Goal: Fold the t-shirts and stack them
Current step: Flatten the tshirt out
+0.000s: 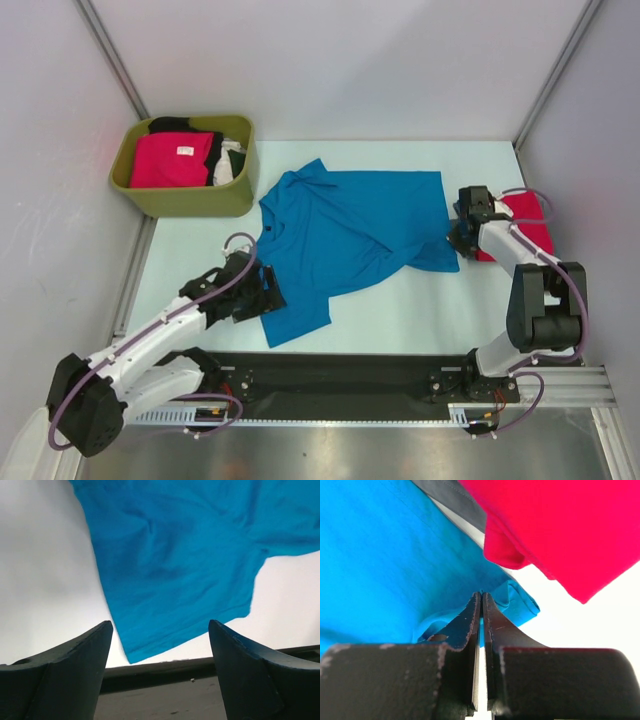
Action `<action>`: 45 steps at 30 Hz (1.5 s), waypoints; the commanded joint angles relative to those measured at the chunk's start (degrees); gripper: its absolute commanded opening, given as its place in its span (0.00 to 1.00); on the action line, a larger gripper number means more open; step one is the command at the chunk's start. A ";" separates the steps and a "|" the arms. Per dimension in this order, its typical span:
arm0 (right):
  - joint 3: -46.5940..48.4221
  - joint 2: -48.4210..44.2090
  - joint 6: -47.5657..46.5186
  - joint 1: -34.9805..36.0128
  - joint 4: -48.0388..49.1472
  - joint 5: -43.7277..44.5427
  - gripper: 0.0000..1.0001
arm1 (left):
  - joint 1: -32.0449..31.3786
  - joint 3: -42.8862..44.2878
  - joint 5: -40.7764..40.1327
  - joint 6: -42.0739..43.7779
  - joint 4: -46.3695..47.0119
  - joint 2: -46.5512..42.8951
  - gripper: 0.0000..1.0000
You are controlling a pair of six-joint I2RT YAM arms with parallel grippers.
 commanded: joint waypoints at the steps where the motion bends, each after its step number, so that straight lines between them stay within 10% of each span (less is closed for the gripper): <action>1: -1.14 -3.01 -0.74 -0.75 3.21 -0.89 0.03 | -1.24 -2.56 0.30 -2.81 -1.33 -1.91 0.81; 31: -5.01 -5.30 -1.70 -1.80 6.90 -3.44 0.02 | -12.14 -10.12 -1.46 -15.21 2.79 4.14 0.57; 35: -5.10 -5.56 -1.70 -1.80 6.90 -3.45 0.01 | -12.40 -10.92 -0.57 -14.85 6.85 5.73 0.10; 45: -4.92 -8.46 -3.89 -1.80 6.11 -3.71 0.00 | -10.83 1.02 -5.51 -8.89 -2.91 -1.39 0.00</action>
